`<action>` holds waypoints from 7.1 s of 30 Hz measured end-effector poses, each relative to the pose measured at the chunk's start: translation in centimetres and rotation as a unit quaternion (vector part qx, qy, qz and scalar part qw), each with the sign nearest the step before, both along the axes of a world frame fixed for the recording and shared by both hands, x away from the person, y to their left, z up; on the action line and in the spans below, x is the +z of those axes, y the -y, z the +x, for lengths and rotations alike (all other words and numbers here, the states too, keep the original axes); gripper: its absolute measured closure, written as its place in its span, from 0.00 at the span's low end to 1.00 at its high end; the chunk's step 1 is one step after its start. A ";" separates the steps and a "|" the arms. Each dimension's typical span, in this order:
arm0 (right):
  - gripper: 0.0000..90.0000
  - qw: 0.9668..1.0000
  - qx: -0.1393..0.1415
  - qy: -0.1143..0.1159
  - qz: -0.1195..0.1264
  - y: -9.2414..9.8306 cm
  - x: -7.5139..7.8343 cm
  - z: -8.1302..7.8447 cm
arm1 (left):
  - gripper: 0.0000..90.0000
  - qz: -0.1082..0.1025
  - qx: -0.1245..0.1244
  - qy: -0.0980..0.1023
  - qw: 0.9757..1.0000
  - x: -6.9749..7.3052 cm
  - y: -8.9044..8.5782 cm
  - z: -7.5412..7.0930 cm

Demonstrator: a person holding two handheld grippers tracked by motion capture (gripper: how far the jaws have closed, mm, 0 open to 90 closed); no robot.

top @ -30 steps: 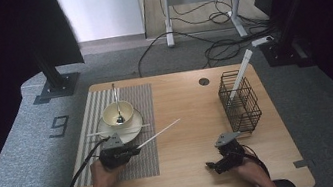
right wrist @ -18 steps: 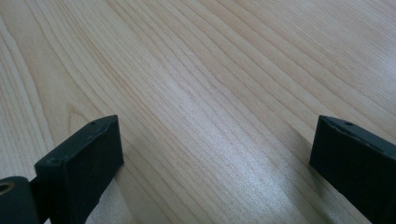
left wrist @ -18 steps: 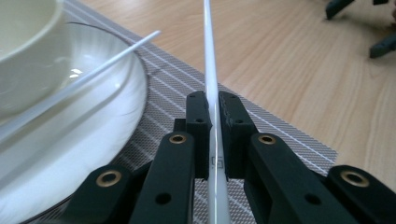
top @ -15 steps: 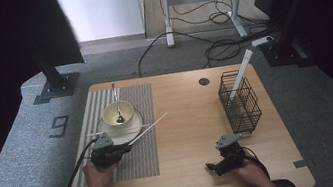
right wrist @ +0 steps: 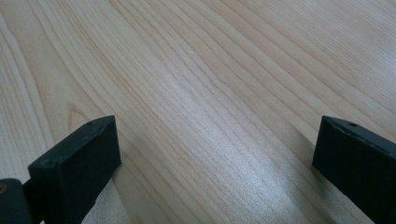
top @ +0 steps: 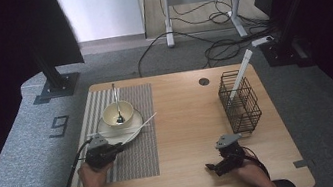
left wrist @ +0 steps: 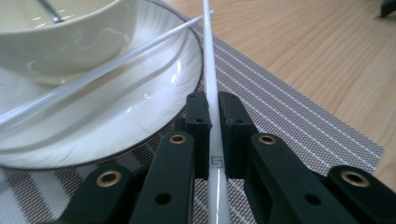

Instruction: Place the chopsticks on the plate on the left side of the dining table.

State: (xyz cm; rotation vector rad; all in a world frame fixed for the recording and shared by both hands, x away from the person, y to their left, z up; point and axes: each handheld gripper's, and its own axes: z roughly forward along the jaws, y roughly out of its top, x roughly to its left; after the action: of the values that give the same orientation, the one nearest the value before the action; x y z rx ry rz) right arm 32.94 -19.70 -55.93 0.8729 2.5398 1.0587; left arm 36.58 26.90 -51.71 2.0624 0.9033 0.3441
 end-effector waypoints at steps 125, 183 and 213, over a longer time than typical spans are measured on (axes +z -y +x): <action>0.00 1.000 0.003 0.000 -0.001 -0.1 0.0 0.1 | 0.13 -0.002 0.206 -0.001 0.979 -0.5 -4.5 2.1; 0.00 1.000 0.004 0.000 -0.001 -0.1 0.0 0.2 | 0.00 -0.008 0.070 0.004 0.997 -2.5 3.8 4.2; 0.00 1.000 0.004 0.000 -0.001 -0.1 0.0 0.2 | 0.00 -0.011 0.091 0.027 0.995 -0.9 1.7 3.1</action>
State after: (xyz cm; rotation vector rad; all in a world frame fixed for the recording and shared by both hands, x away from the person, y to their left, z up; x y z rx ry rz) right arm 33.12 -19.56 -55.94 0.8641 2.5459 1.0578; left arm 39.67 25.16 -52.65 1.9462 1.0597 0.4817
